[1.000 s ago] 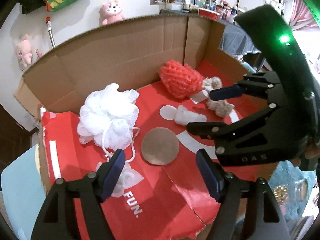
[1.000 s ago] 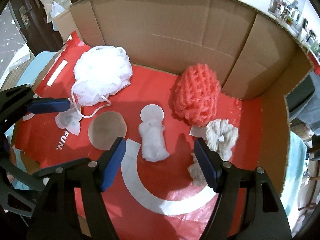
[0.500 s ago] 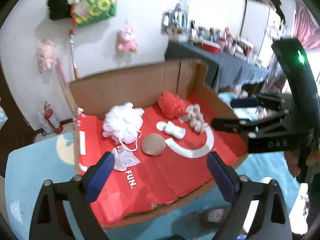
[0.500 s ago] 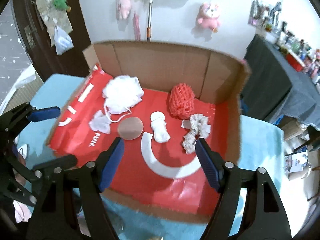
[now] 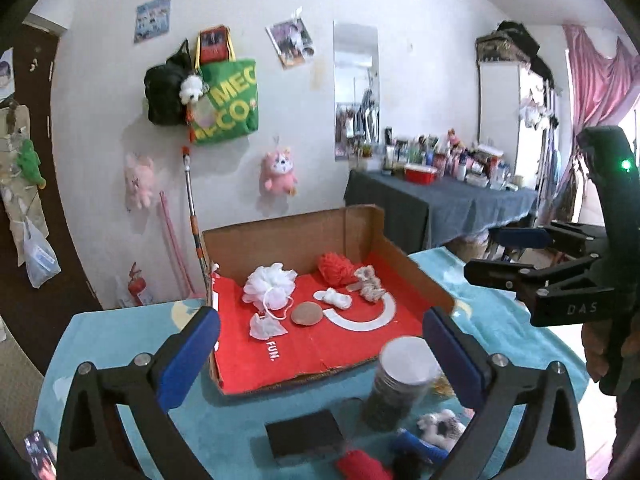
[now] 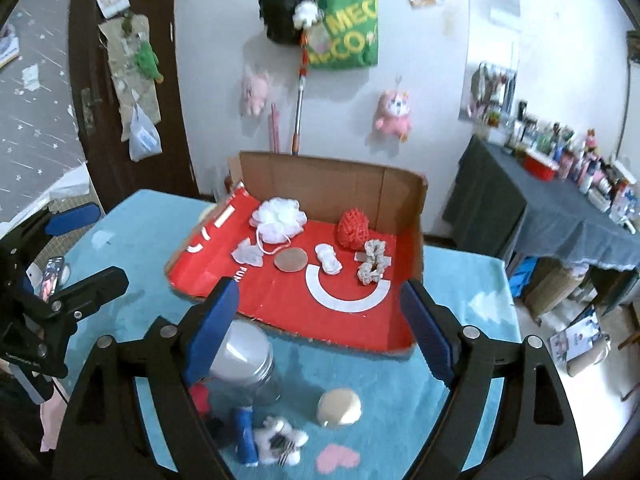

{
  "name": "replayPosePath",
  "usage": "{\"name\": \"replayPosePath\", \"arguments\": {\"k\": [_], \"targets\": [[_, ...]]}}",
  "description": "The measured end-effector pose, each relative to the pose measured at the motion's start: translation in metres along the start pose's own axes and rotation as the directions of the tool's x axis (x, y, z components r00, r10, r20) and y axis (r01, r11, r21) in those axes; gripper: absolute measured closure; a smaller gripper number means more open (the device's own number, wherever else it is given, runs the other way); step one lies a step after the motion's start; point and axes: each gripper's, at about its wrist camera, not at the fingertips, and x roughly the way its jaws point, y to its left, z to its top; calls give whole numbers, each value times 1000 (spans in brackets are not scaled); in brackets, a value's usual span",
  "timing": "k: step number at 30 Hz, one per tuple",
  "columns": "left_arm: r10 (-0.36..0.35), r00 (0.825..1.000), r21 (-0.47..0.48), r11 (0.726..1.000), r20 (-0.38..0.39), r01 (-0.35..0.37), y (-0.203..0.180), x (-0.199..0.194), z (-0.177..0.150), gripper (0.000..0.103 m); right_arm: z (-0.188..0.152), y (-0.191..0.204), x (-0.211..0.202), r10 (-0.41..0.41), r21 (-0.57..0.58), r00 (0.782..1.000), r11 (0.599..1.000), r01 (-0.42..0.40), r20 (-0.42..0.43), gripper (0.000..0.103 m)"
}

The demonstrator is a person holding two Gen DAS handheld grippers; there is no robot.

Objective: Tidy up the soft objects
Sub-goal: 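Withdraw both tools from the box back toward the table items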

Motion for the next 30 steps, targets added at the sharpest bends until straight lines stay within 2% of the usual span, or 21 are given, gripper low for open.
{"name": "replayPosePath", "arguments": {"k": [2,8,13,16,21,25,30], "targets": [[-1,1000,-17,1000,21,2,-3,-13,-8,0,-10,5,-15,-6,-1,999,1000,6,32,11],[2,997,-65,998,76,3,-9,-44,-38,0,-47,13,-50,-19,33,994,999,16,107,11],[35,995,-100,995,97,-25,-14,-49,-68,0,-83,20,-64,-35,57,989,998,28,143,11],[33,995,-112,993,96,-22,-20,-47,-85,0,-104,23,-70,-80,66,982,995,70,171,11],[42,995,-112,993,95,-31,-28,-45,-112,0,-136,18,-72,-115,144,973,986,87,199,11],[58,995,-117,992,80,-48,-32,-36,-132,0,-155,20,-67,-189,147,957,976,159,219,11],[54,998,-143,988,14,-51,-33,-18,-156,0,-179,18,-46,-175,165,971,975,148,163,11]]}}
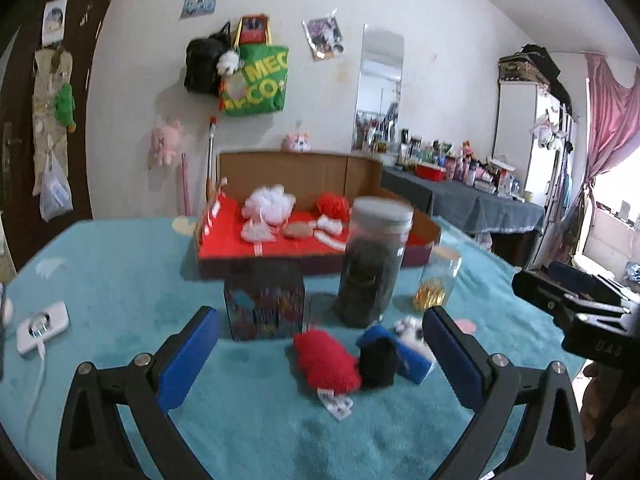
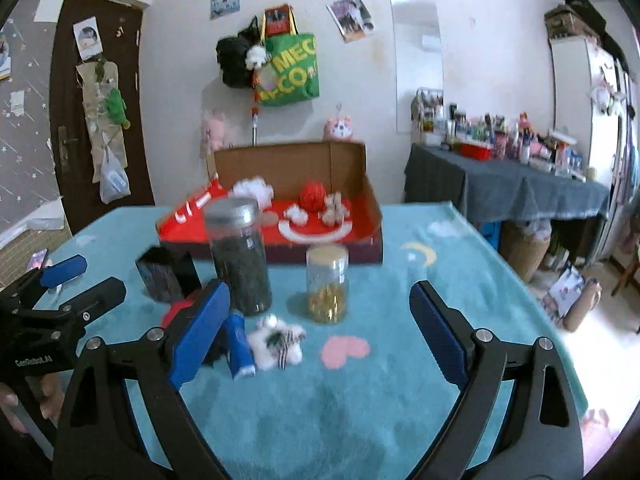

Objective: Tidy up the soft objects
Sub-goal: 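Withdraw both tools from the box back toward the table items, then grasp the red plush with the left tool while the right tool grasps the white sheep plush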

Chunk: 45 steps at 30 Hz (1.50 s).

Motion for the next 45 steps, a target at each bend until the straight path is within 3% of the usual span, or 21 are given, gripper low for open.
{"name": "replayPosePath", "arguments": {"k": [12,27,33,37,42,45], "targets": [[17,993,-28,999,-117,-20,9,28,-24,0,-36,2,38,-3,8,990,1000,4,-140,11],[4,976,-29,1000,-216,-11,15,45,-23,0,-33,2,68,16,-14,970,1000,-20,-243,11],[2,964,-25,1000,-265,-8,18,60,-11,0,-28,3,93,48,-30,938,998,-62,-342,11],[7,947,4,1000,-322,-6,17,74,-9,0,-27,6,107,96,-27,908,993,-117,-408,11],[-8,926,28,999,-378,20,22,80,-14,0,-26,8,117,92,-64,890,989,-134,-447,11],[1,927,58,998,-375,23,28,76,-12,0,-27,7,120,111,-63,877,985,-158,-468,11]]}}
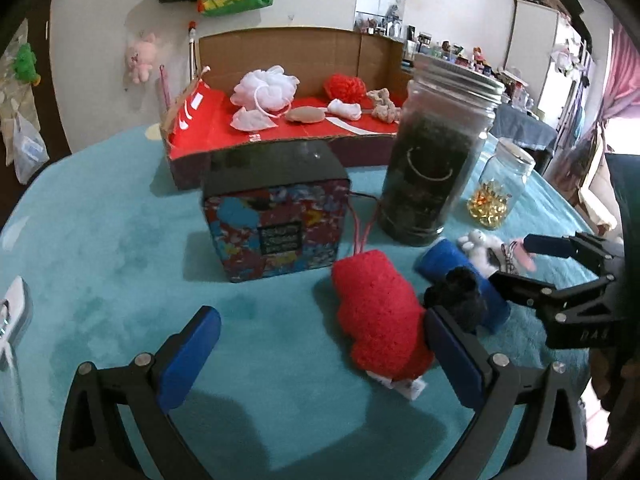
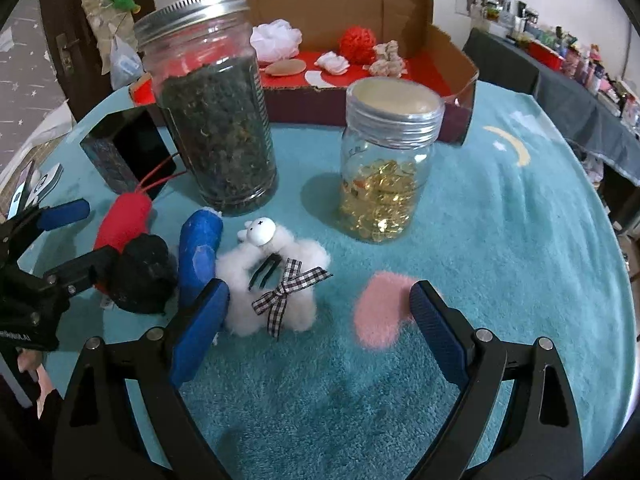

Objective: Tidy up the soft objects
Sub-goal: 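Grasp the red plush with the left tool while the right tool grasps the white sheep plush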

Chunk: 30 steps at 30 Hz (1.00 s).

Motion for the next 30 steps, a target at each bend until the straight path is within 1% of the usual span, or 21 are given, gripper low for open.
{"name": "replayPosePath", "arguments": {"k": [3,6,10,13,17,22,25,28,30], "targets": [[16,1000,28,999,9,-16,3,-5,3,0,0,2,0,10,-24,1000,1000,-10,-8,11],[6,1000,34,999,5,-6,-1,-4,7,0,-1,5,2,21,-56,1000,998,-22,-17,11],[-10,1000,57,998,-12,11,-11,6,9,1,0,11,4,14,-85,1000,996,-15,-18,11],[-33,999,38,999,-24,34,-11,12,10,1,1,10,5,17,-79,1000,997,-19,-20,11],[-35,999,27,999,-34,36,-9,16,11,1,3,7,6,20,-72,1000,997,-21,-24,11],[-4,1000,80,997,-14,5,-2,7,9,0,4,7,7,24,-77,999,997,-26,-25,11],[-18,1000,74,997,-17,19,3,1,9,0,4,6,7,28,-76,999,997,-30,-24,11],[-1,1000,97,995,-2,1,-4,-3,12,2,4,5,6,43,-73,999,996,-44,-17,11],[-4,1000,106,994,-4,5,-9,1,13,2,4,3,5,62,-66,998,996,-62,-11,11]]}}
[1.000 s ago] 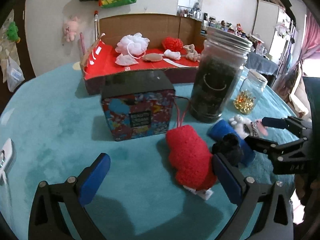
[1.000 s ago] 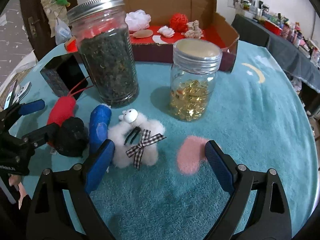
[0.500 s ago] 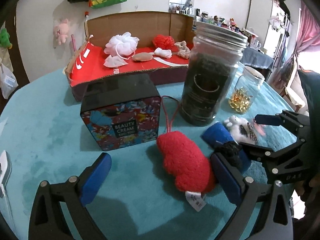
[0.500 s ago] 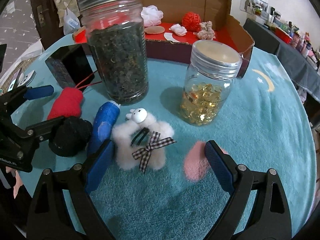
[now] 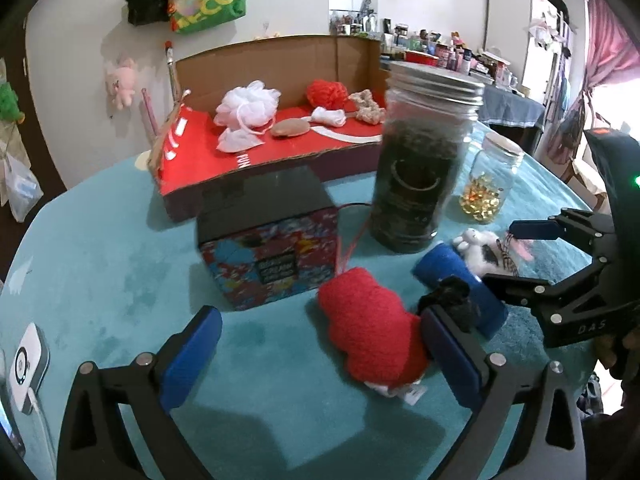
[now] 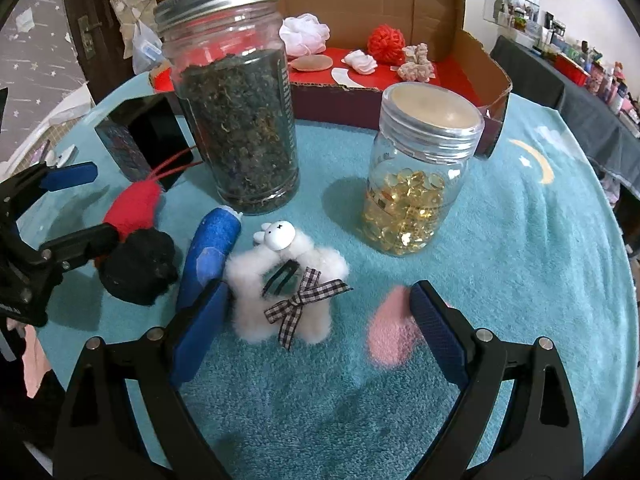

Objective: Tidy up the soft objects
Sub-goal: 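Grasp the red plush with the left tool while the right tool grasps the white sheep plush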

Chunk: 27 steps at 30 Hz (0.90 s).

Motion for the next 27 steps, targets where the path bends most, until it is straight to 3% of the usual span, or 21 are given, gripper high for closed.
{"name": "replayPosePath", "arguments": {"k": [3,6,9,11,20,27], "targets": [[-28,999,-19,999,-22,28,-3,11,2,11,0,0,-1,17,1,1000,1000,-17,7,12],[-76,997,-45,996,-34,74,-4,21,0,26,1,5,1,1,-23,1000,1000,-1,5,22],[-152,988,-76,986,-26,149,-4,21,-1,51,-1,13,-1,9,-69,1000,998,-7,28,54],[-160,987,-80,984,-25,157,-7,18,-1,55,-4,17,-4,16,-88,999,996,-12,43,67],[-223,974,-65,972,37,225,-12,-10,14,56,-1,16,-35,63,-64,987,996,-54,149,68],[-242,970,-62,968,35,243,-16,-9,19,56,4,20,-40,75,-67,986,996,-65,152,68]]}}
